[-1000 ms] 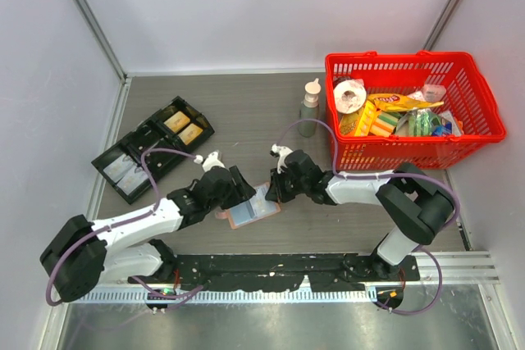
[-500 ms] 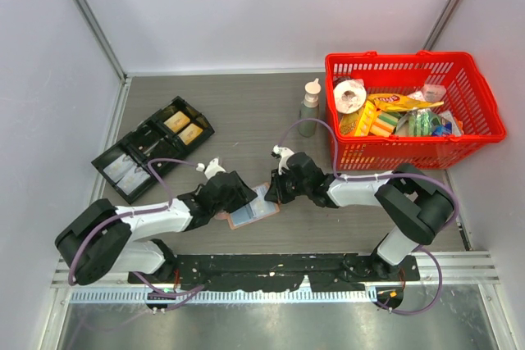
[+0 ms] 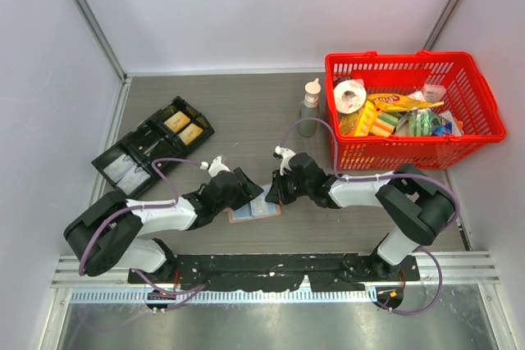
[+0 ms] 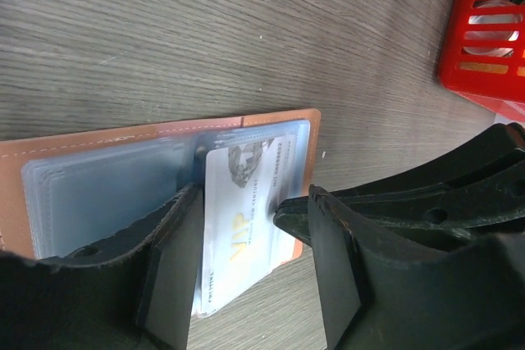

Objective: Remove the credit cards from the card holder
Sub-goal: Remove the credit card from the card holder.

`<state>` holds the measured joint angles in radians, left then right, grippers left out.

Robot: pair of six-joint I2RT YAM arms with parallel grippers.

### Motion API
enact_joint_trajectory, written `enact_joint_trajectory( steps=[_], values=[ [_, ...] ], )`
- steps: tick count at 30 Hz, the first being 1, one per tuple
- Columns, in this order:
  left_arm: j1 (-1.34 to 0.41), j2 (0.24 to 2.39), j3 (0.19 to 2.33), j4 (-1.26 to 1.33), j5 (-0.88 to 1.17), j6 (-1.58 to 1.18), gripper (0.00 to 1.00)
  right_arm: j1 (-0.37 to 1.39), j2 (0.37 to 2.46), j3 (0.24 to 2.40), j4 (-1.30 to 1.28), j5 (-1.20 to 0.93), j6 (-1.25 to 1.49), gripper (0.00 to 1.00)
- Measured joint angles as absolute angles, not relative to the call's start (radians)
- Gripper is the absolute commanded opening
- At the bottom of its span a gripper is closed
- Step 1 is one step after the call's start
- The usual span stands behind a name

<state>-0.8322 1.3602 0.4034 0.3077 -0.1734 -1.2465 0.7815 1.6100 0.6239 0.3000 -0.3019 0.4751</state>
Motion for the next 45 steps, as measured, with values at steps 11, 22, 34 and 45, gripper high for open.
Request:
enact_joint_trajectory(
  steps=[11, 22, 34, 45],
  values=[
    [-0.844, 1.307, 0.353, 0.329, -0.173, -1.248, 0.41, 0.781, 1.61, 0.616, 0.313, -0.307, 0.482, 0.06],
    [-0.851, 1.208, 0.301, 0.363, -0.155, -1.246, 0.23, 0.773, 1.61, 0.613, 0.322, -0.323, 0.501, 0.06],
    [-0.861, 1.228, 0.29, 0.382, -0.157, -1.218, 0.04, 0.762, 1.61, 0.607, 0.325, -0.336, 0.515, 0.06],
    [-0.877, 1.138, 0.236, 0.371, -0.155, -1.213, 0.0, 0.752, 1.634, 0.604, 0.362, -0.37, 0.539, 0.05]
  ],
)
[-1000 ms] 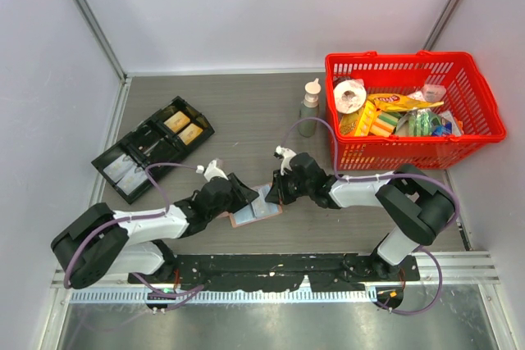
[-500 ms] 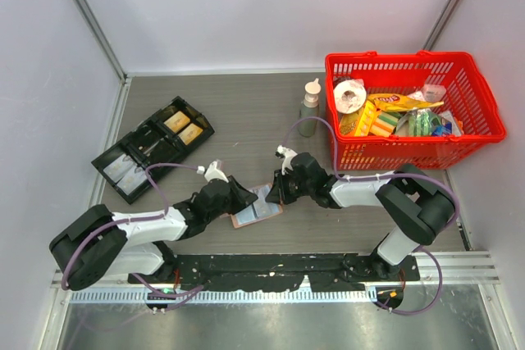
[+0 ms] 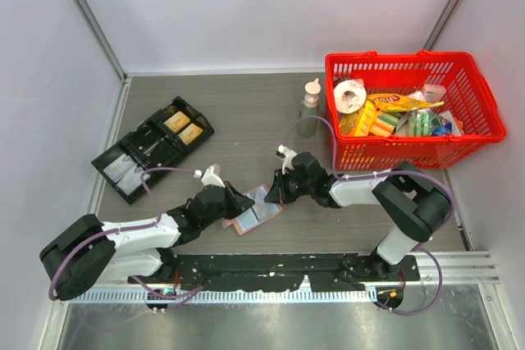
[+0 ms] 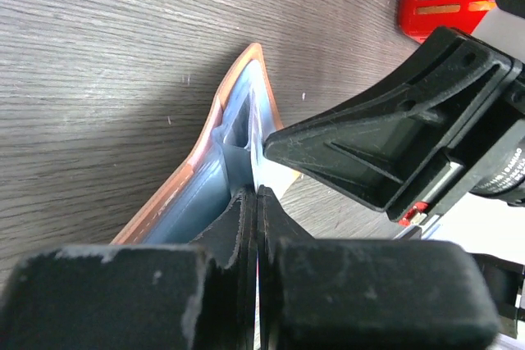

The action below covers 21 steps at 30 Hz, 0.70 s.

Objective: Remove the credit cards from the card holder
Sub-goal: Remove the credit card from the card holder.

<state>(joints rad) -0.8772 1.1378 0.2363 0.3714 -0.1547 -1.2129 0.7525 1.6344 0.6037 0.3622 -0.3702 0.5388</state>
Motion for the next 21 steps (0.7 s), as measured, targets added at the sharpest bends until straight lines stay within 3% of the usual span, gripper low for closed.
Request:
enact_joint_trajectory(
  steps=[13, 15, 19, 21],
  values=[
    [-0.882, 1.013, 0.207, 0.287, -0.15, -1.203, 0.0, 0.742, 1.647, 0.604, 0.369, -0.368, 0.554, 0.05],
    [-0.882, 0.99, 0.21, 0.233, -0.154, -1.203, 0.0, 0.742, 1.647, 0.604, 0.365, -0.364, 0.553, 0.08],
    [-0.884, 0.968, 0.213, 0.181, -0.167, -1.2, 0.0, 0.742, 1.642, 0.604, 0.362, -0.369, 0.553, 0.26],
    [-0.884, 0.971, 0.213, 0.181, -0.168, -1.2, 0.0, 0.742, 1.626, 0.602, 0.349, -0.377, 0.552, 0.28]
  ],
)
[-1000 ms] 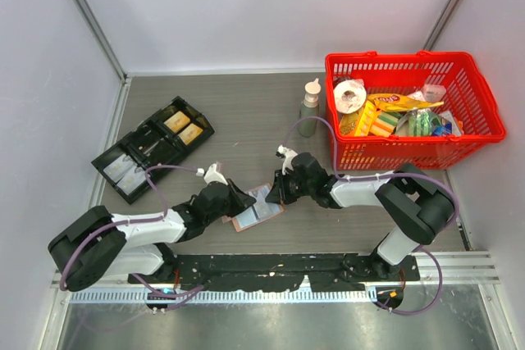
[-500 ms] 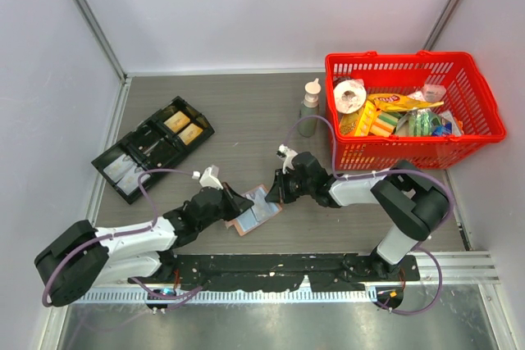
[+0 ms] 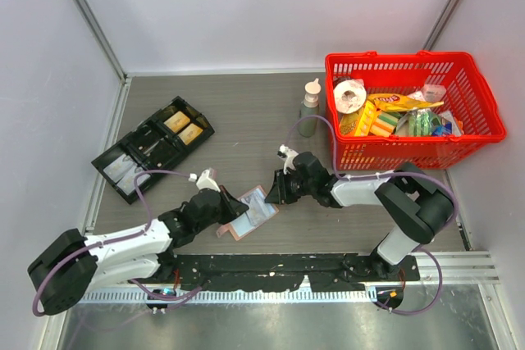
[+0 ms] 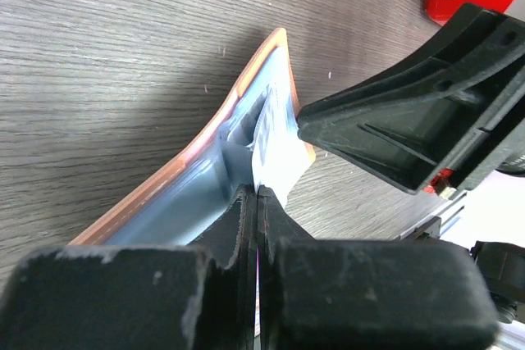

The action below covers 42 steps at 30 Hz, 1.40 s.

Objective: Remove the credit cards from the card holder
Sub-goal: Remove the credit card from the card holder.

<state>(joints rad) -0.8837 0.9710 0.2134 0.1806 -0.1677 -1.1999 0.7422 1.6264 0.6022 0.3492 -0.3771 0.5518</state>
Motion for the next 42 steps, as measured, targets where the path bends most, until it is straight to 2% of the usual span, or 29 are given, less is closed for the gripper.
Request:
enact_joint_trajectory(
  steps=[12, 22, 24, 29, 36, 39, 42],
  values=[
    [-0.884, 1.092, 0.229, 0.262, -0.161, -1.2, 0.0, 0.742, 1.573, 0.598, 0.355, -0.467, 0.55, 0.21],
    [-0.884, 1.106, 0.232, 0.276, -0.159, -1.237, 0.0, 0.73, 1.684, 0.597, 0.446, -0.498, 0.583, 0.12],
    [-0.884, 1.102, 0.229, 0.276, -0.161, -1.255, 0.04, 0.725, 1.691, 0.59, 0.47, -0.5, 0.595, 0.1],
    [-0.884, 1.095, 0.217, 0.275, -0.157, -1.284, 0.22, 0.722, 1.705, 0.562, 0.542, -0.503, 0.623, 0.09],
    [-0.884, 1.094, 0.217, 0.275, -0.119, -1.299, 0.32, 0.722, 1.708, 0.551, 0.568, -0.503, 0.632, 0.08],
    [-0.884, 1.095, 0.217, 0.271, -0.095, -1.3, 0.31, 0.722, 1.708, 0.55, 0.568, -0.503, 0.632, 0.08],
    [-0.884, 1.104, 0.217, 0.268, -0.072, -1.3, 0.19, 0.722, 1.708, 0.55, 0.568, -0.503, 0.632, 0.08]
  ],
)
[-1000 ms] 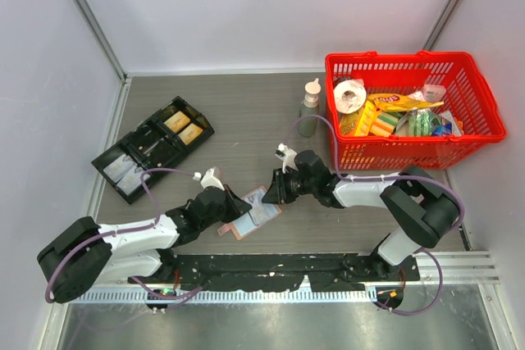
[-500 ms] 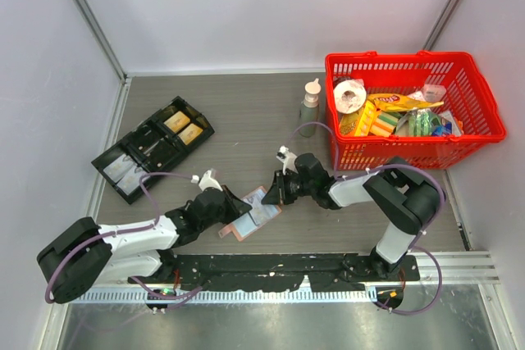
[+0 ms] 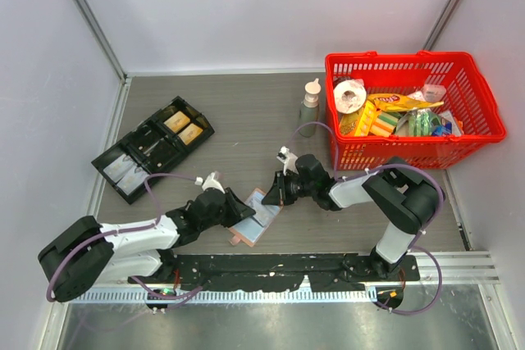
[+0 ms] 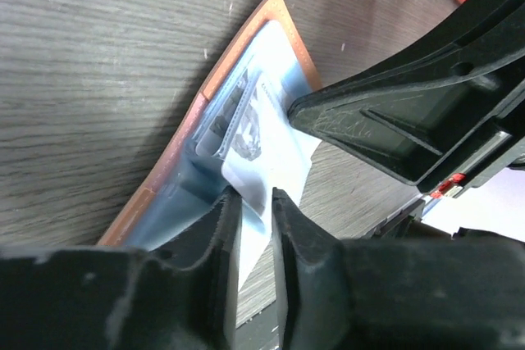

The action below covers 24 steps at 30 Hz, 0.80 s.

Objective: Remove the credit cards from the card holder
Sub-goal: Remove the credit card from the card holder.

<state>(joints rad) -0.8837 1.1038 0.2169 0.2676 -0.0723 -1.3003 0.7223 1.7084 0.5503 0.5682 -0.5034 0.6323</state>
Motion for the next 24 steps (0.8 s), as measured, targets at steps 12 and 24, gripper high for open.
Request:
enact_joint_trajectory(
  steps=[12, 24],
  values=[
    [-0.884, 0.981, 0.2, 0.214, -0.079, -1.326, 0.0, 0.718, 1.708, 0.545, 0.585, -0.498, 0.635, 0.05],
    [-0.736, 0.948, 0.208, 0.091, -0.017, -1.275, 0.0, 0.706, 1.707, 0.523, 0.598, -0.458, 0.661, 0.09]
  ],
)
